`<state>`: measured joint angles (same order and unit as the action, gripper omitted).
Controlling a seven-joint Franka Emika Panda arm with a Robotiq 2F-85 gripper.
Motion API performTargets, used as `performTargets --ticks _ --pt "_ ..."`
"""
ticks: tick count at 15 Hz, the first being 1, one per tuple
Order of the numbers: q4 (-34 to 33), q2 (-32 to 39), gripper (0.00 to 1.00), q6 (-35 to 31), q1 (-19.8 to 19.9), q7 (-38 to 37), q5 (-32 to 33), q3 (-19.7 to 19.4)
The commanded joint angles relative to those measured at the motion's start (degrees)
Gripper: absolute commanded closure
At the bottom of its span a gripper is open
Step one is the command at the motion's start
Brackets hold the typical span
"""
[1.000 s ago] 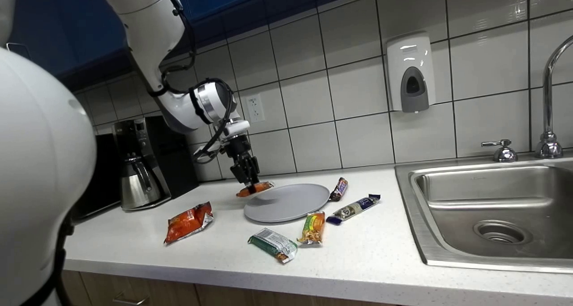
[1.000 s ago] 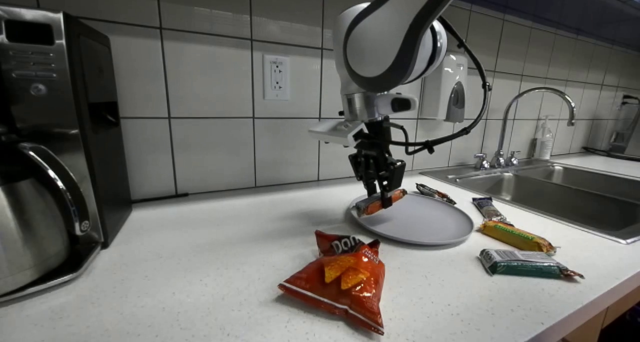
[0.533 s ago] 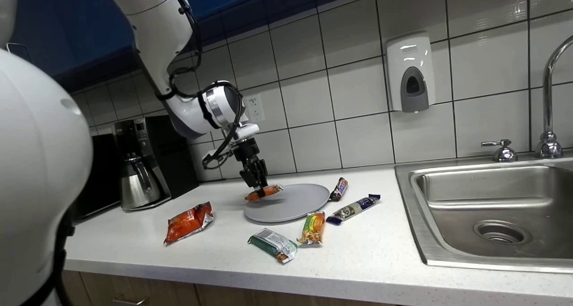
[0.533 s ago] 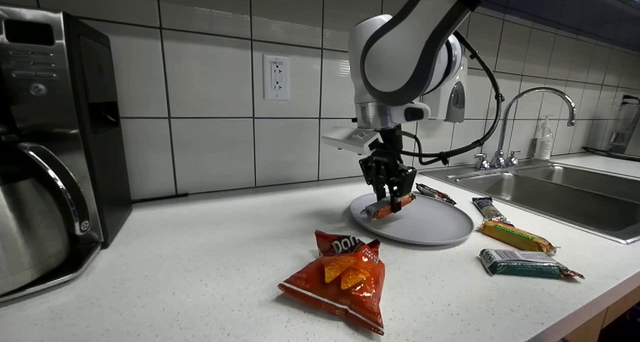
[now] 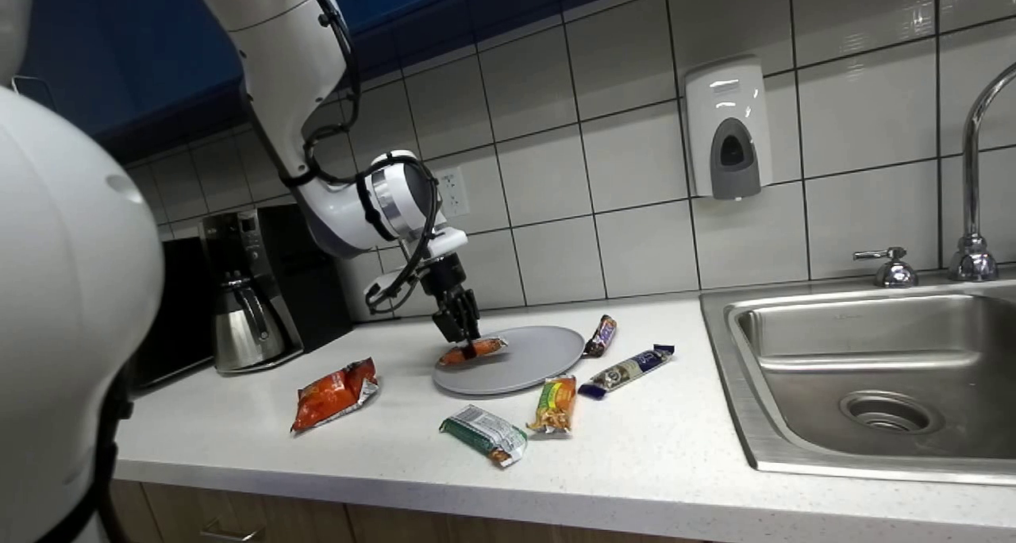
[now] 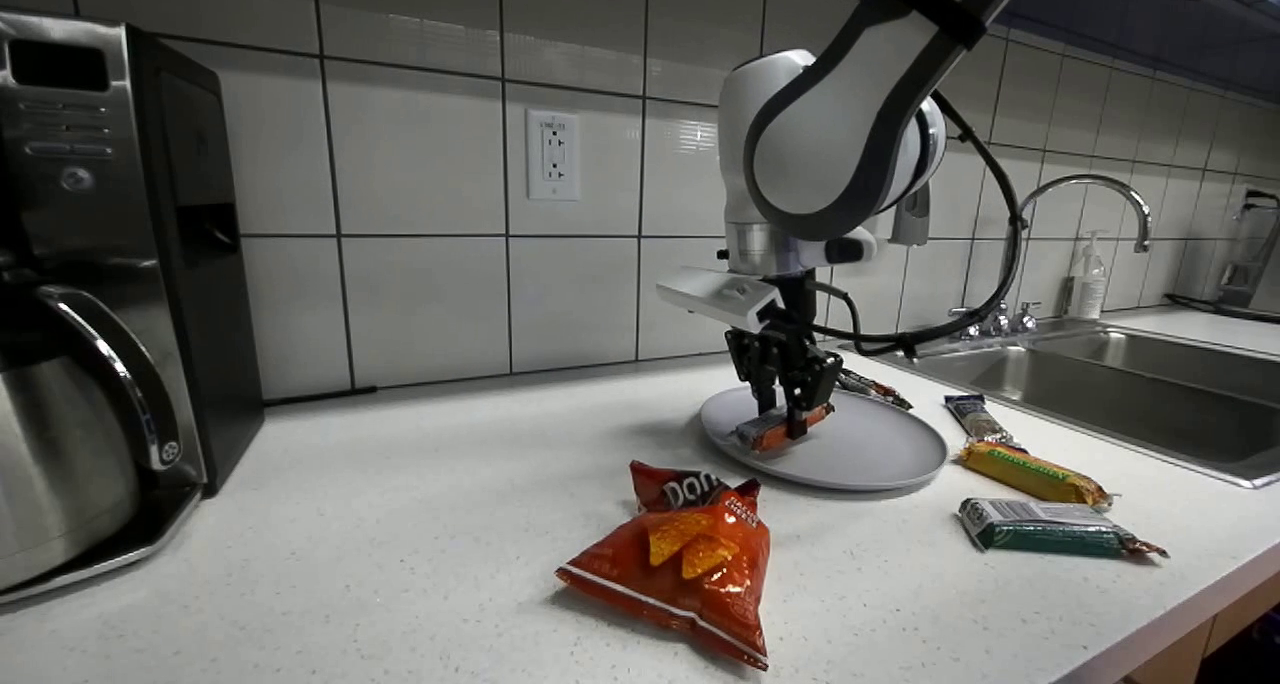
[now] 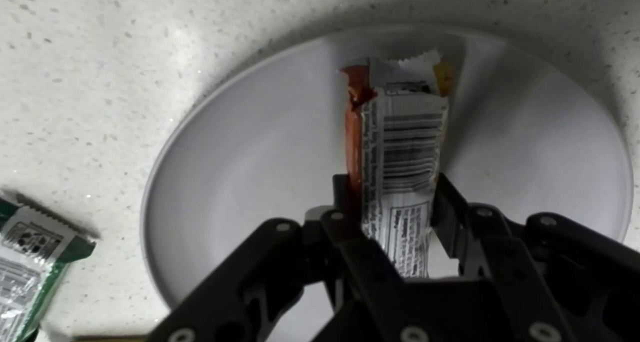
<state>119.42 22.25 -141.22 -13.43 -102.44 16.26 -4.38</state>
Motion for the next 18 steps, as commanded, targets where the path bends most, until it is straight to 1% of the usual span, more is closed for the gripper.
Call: performTargets --ticks 1,4,5,8,11,15,18 --pt "2.0 -1.6 0.26 -1.5 0.5 2.0 0.4 0.3" --pt "2.3 -2.6 0.05 -0.3 0.1 3.0 0.5 0.5" --pt "2.5 -3.0 0.00 0.0 0.0 3.7 0.4 0.7" --pt "3.5 -5.1 0.00 0.9 0.1 6.1 -0.2 1.6" --pt "5.6 -7.6 0.00 1.3 1.0 10.2 -1.6 2.9" --pt "8.0 -10.9 0.00 3.5 2.3 19.6 -4.4 4.4" --pt "9.4 -13.3 0.00 6.1 3.1 26.3 -5.2 4.2"
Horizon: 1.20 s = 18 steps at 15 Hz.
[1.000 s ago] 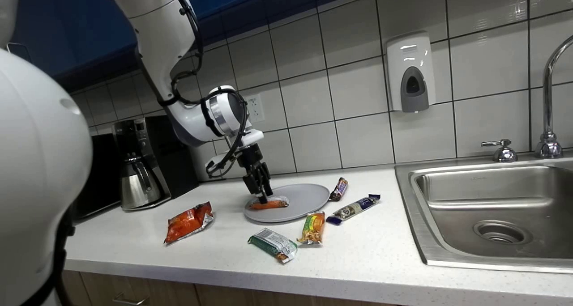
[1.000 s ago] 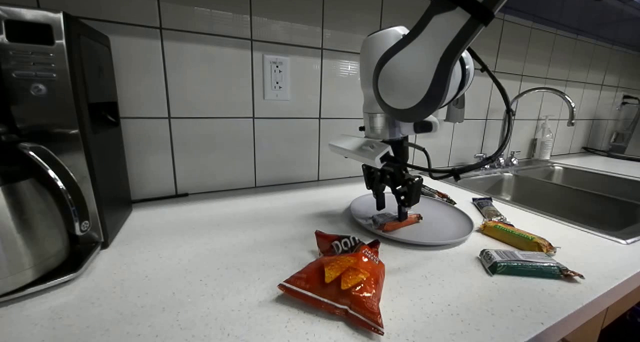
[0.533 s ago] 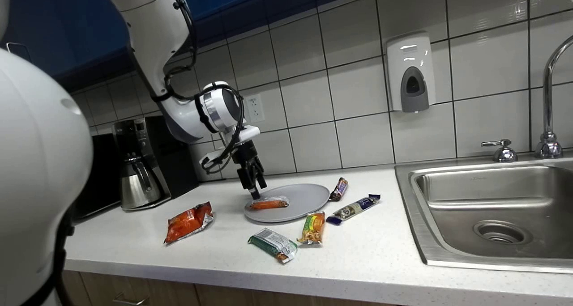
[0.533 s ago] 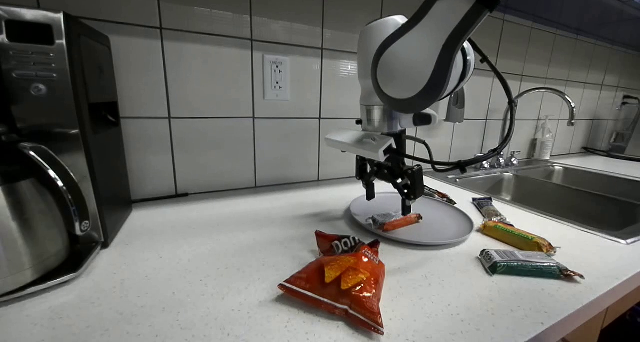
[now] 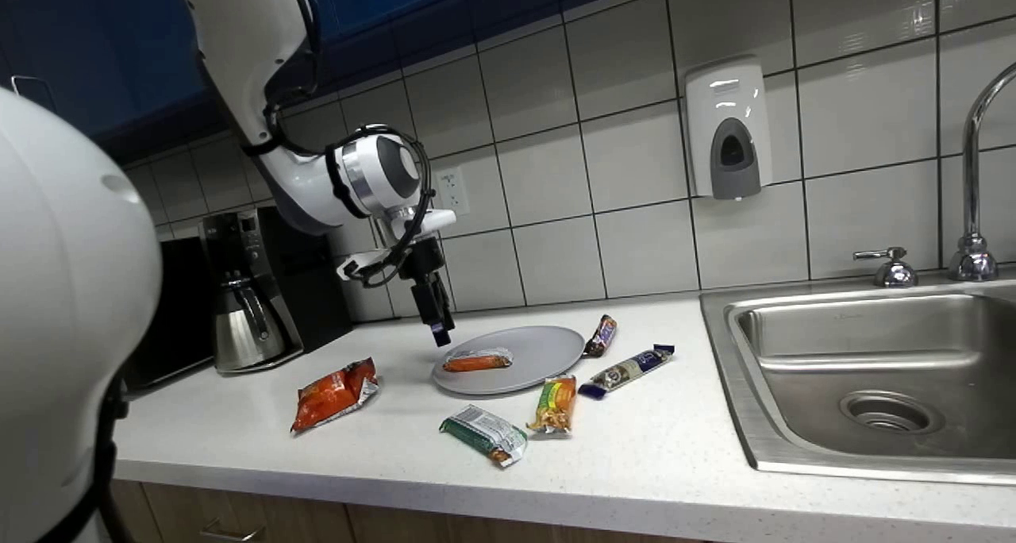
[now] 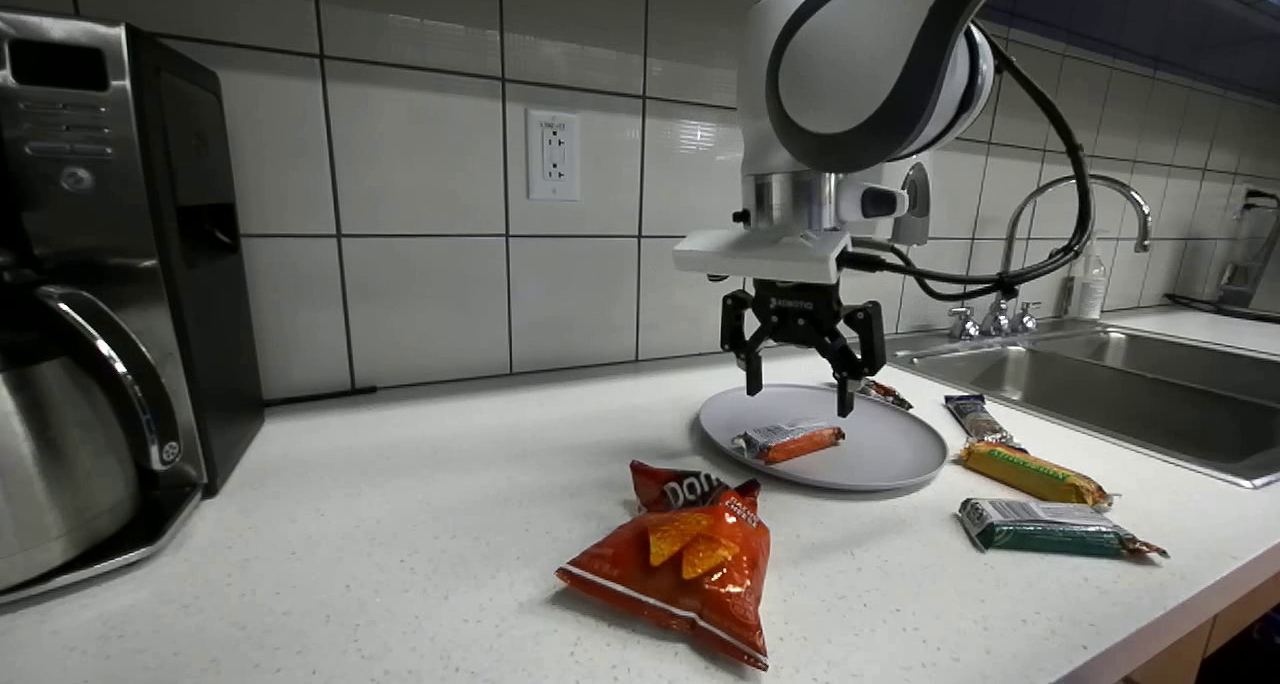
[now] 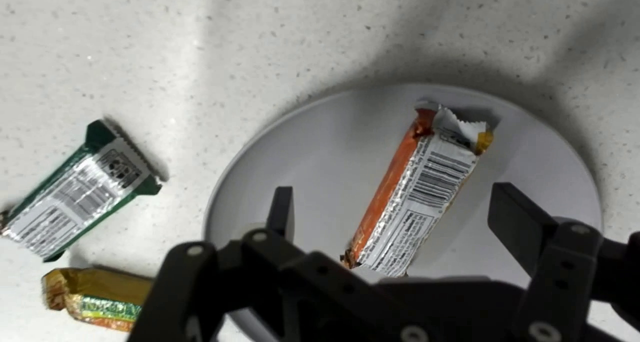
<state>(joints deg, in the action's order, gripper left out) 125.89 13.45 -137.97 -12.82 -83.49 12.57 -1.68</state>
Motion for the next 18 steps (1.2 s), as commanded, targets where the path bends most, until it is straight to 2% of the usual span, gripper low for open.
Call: performTargets --ticks 1,4,7,8,18 --pt "3.3 -5.2 0.00 3.6 2.9 9.4 -1.5 1.3" --pt "4.2 -6.7 0.00 6.0 4.5 14.9 -1.2 0.7" --pt "5.3 -7.9 0.00 5.7 6.1 19.1 -0.3 0.3" --pt "3.2 -5.0 0.00 4.9 5.4 15.5 -0.1 0.6" --pt "4.2 -5.8 0.00 4.9 6.2 17.4 -0.1 0.5"
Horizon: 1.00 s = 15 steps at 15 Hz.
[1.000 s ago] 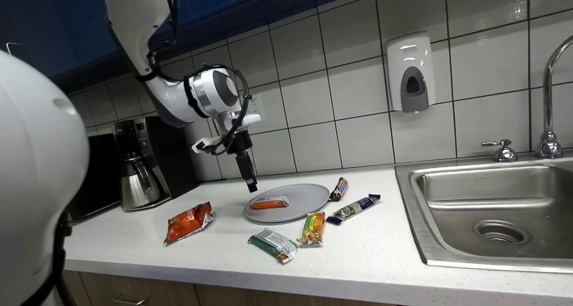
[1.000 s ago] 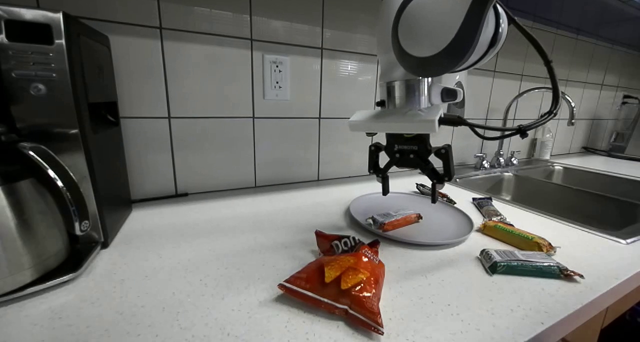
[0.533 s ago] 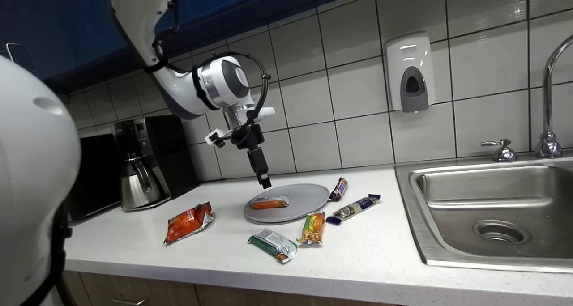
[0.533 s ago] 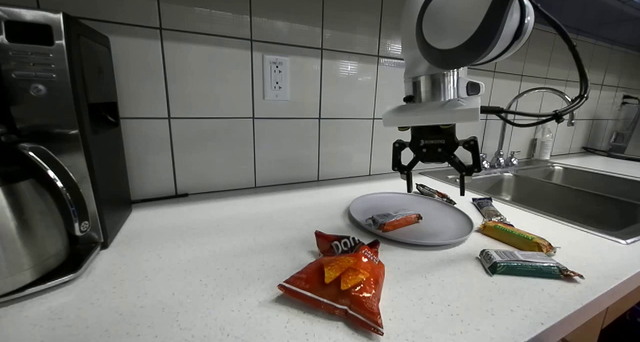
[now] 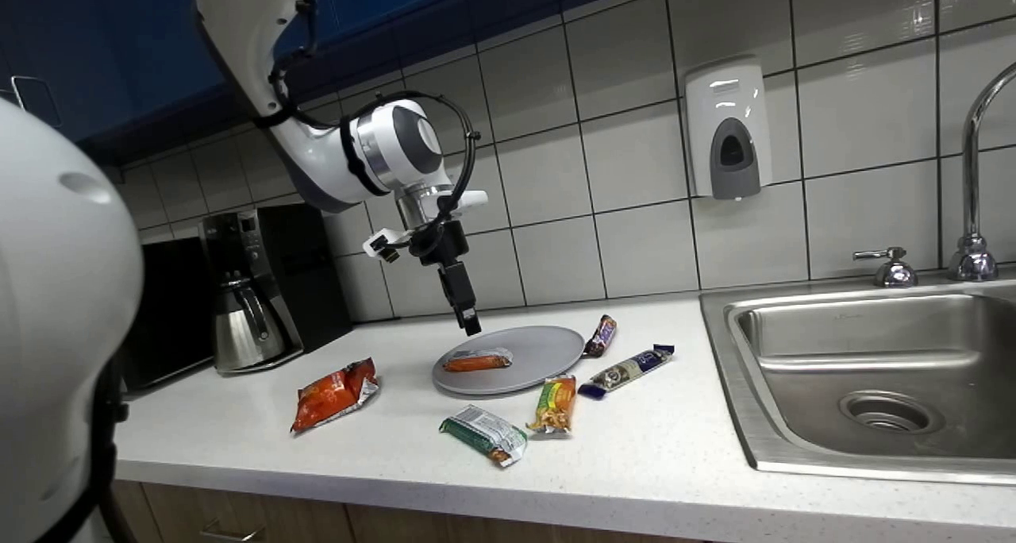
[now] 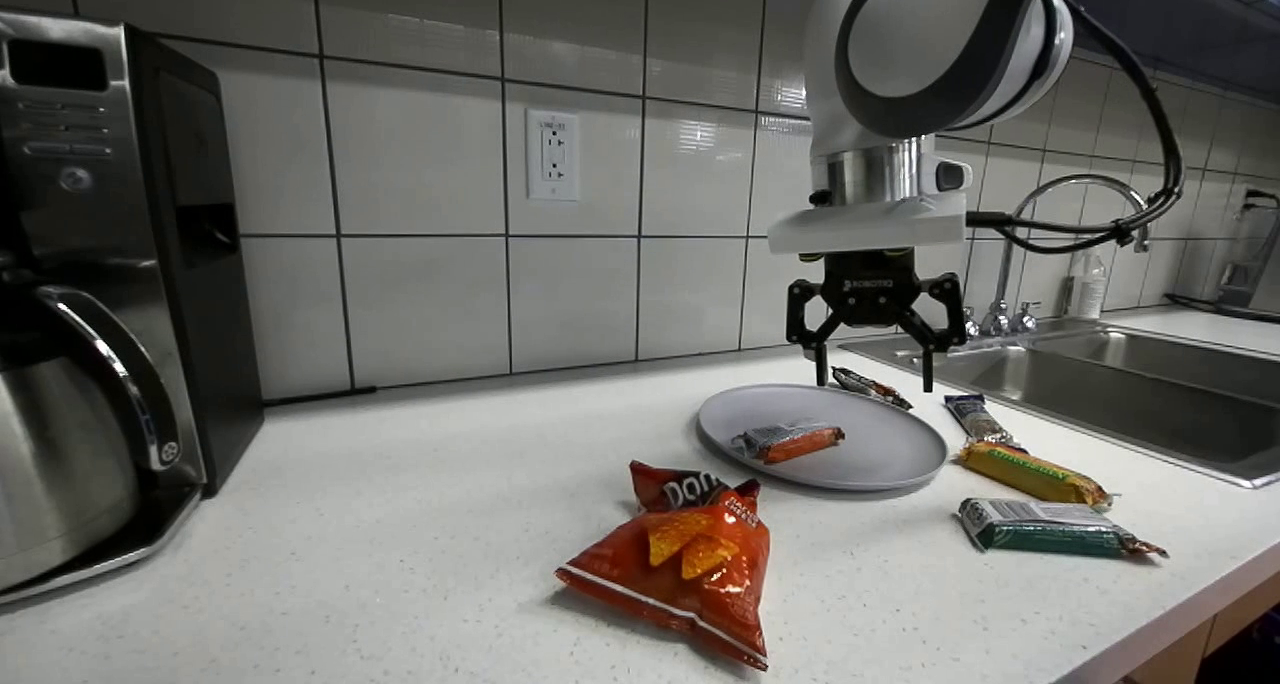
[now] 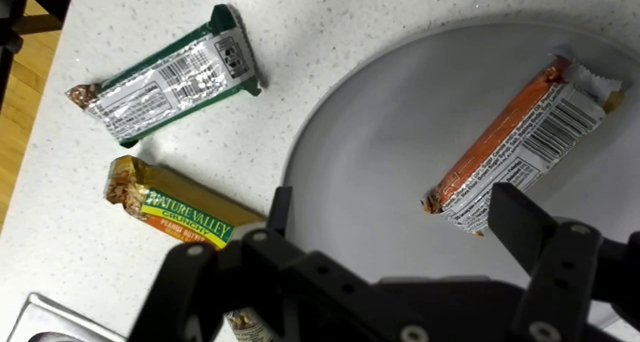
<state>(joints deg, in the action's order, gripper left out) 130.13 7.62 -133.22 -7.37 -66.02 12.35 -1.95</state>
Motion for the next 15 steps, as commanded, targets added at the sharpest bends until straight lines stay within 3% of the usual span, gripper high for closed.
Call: performTargets --ticks 1,7,15 --pt "-0.1 0.0 0.00 0.1 0.8 0.0 0.1 0.8" --pt "-0.1 0.0 0.00 0.1 0.8 0.0 0.1 0.8" --pt "-0.5 0.0 0.00 -2.6 3.8 11.4 -1.3 -0.5"
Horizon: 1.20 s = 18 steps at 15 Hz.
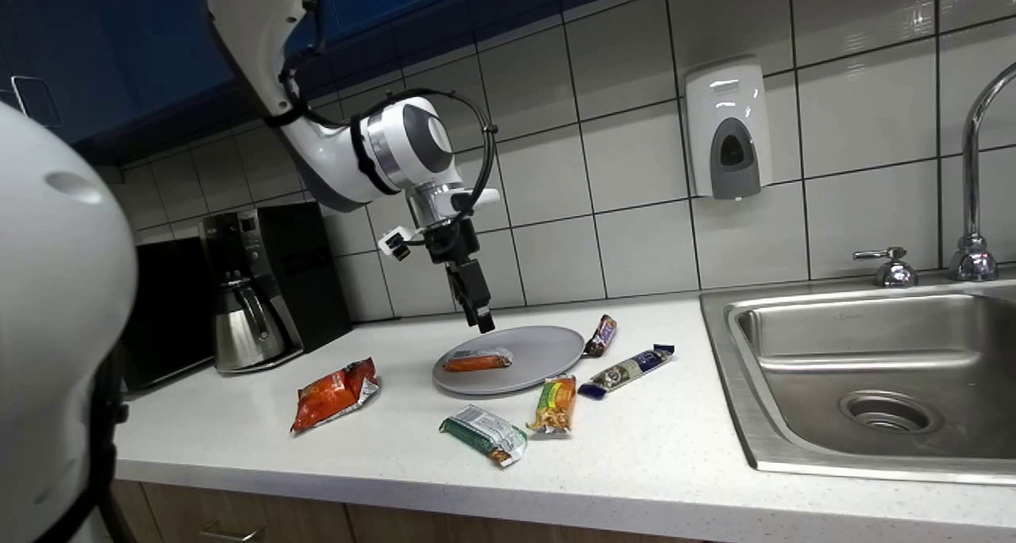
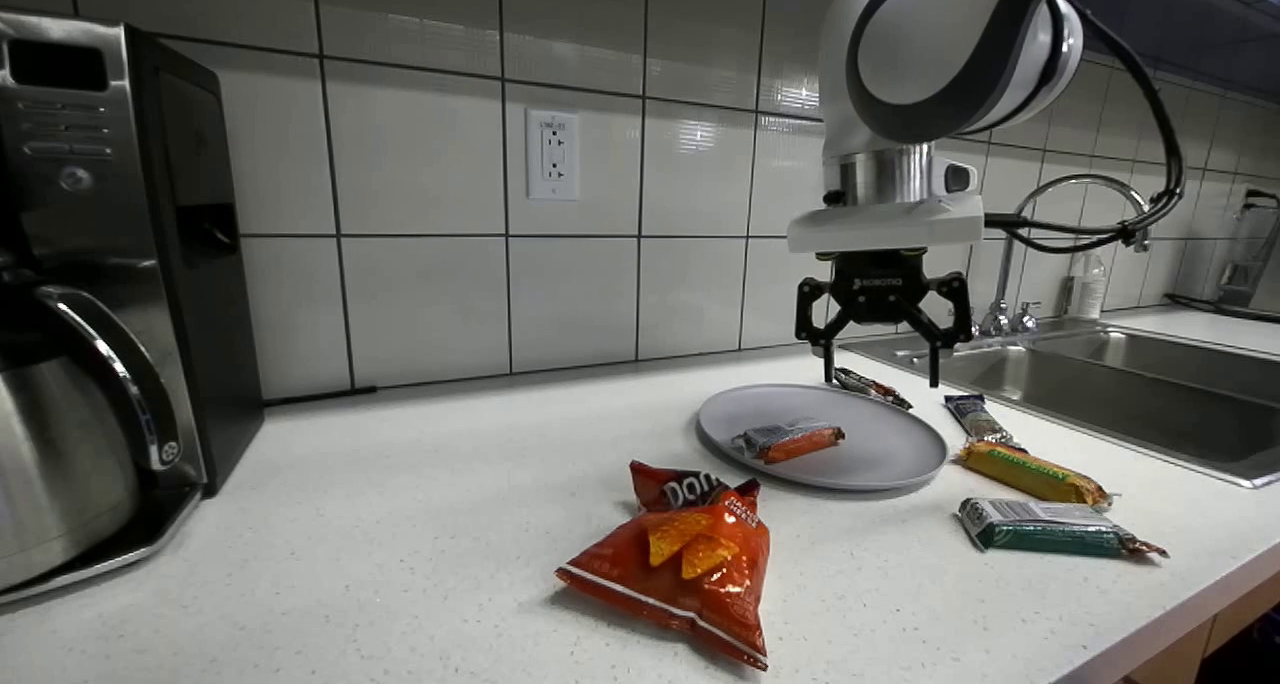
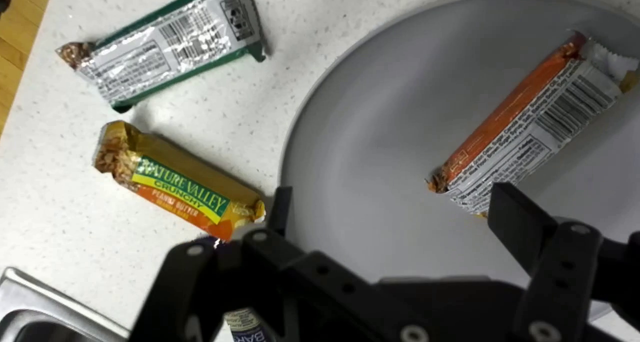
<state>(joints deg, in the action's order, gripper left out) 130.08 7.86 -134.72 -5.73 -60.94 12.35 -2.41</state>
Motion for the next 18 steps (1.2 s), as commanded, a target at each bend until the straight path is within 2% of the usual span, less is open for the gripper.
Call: performTargets --ticks 1,10,18 --pt "-0.7 -0.1 0.00 -1.4 2.8 8.5 -1.5 -0.3" --pt "-3.7 3.6 0.00 -5.7 7.2 29.7 -8.9 -2.2" --pt "-9.3 8.0 0.00 -5.6 10.4 41.9 -15.7 -4.2"
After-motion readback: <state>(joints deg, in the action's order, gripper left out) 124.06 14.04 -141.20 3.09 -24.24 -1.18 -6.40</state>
